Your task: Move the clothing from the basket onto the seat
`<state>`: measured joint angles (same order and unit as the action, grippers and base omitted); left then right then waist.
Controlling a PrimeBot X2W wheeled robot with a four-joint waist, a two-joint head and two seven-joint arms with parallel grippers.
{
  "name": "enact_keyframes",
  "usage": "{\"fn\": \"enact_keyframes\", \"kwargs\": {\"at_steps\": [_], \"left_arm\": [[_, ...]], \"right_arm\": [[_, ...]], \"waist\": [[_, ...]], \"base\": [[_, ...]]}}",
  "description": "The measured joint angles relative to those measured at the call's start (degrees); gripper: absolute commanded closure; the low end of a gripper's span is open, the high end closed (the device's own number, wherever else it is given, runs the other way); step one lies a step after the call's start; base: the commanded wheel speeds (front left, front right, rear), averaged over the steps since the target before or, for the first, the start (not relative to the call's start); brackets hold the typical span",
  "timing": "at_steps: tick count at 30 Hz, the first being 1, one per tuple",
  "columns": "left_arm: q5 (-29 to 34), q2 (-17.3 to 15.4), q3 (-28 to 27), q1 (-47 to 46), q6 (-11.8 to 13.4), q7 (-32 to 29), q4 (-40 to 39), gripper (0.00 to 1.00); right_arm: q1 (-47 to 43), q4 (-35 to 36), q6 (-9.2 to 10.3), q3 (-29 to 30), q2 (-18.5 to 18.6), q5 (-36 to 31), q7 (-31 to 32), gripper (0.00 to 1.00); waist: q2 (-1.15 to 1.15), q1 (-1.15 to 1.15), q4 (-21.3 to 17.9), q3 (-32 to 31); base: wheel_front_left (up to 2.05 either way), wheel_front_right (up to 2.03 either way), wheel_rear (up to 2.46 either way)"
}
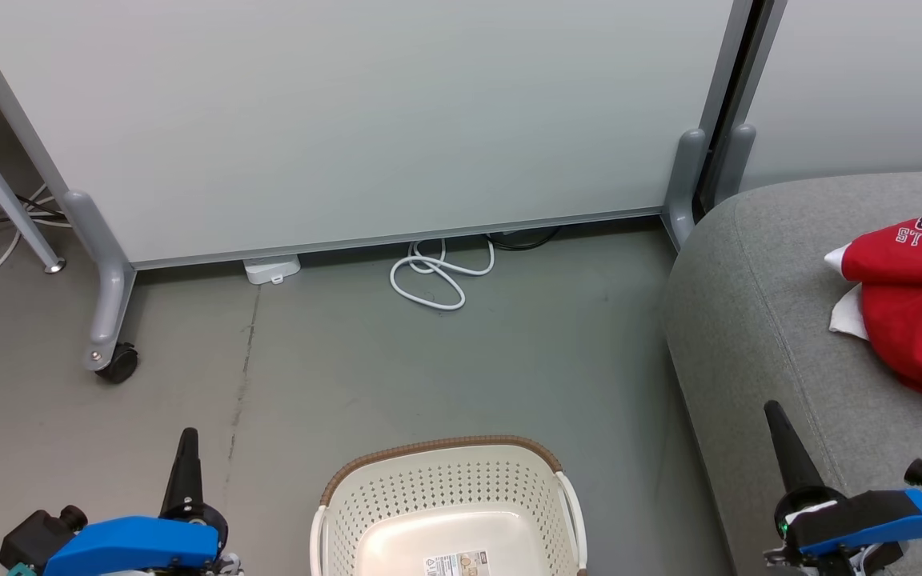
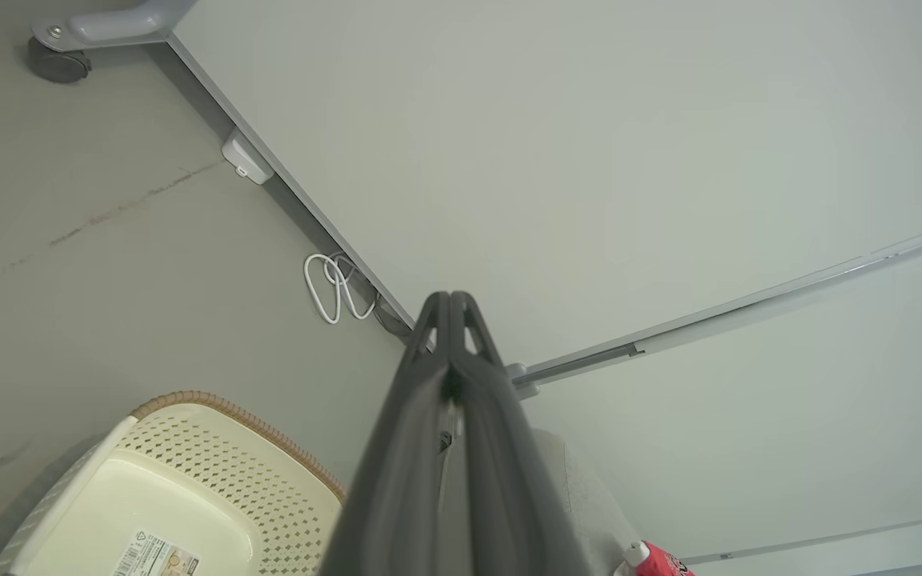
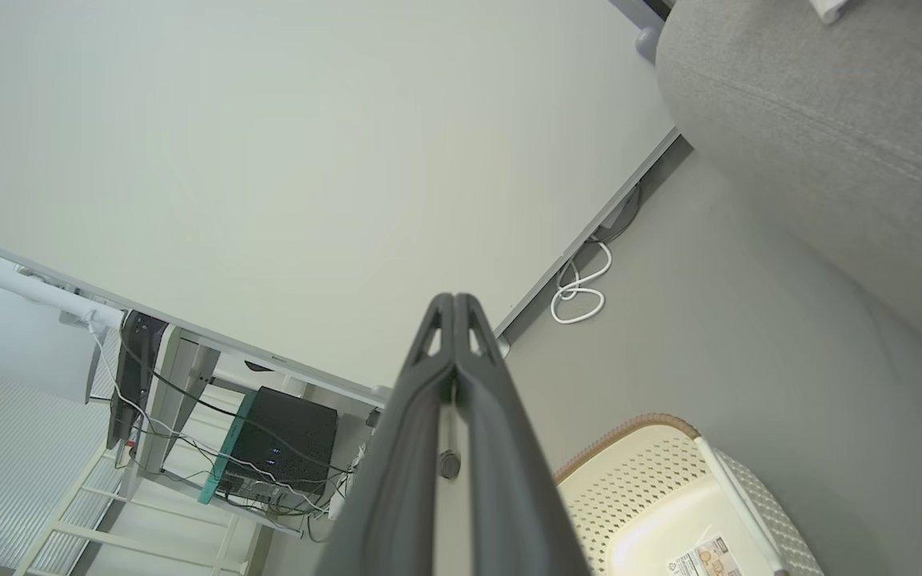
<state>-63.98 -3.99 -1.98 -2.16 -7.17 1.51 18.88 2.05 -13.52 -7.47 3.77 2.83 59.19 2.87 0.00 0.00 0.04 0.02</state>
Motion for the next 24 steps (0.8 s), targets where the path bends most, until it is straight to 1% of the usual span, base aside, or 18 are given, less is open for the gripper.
{"fn": "enact_keyframes", "kwargs": {"at_steps": [24], "left_arm": [[-12.04, 0.52, -1.93, -1.52, 0.00, -3.46, -2.02, 1.00]], "right_arm": [[1.70, -0.16, 0.00, 1.15, 0.00, 14.04, 1.56, 1.00]], "waist": [[0.00, 0.00, -0.02, 0.06]], "base": [[0.00, 0.00, 0.00]]}}
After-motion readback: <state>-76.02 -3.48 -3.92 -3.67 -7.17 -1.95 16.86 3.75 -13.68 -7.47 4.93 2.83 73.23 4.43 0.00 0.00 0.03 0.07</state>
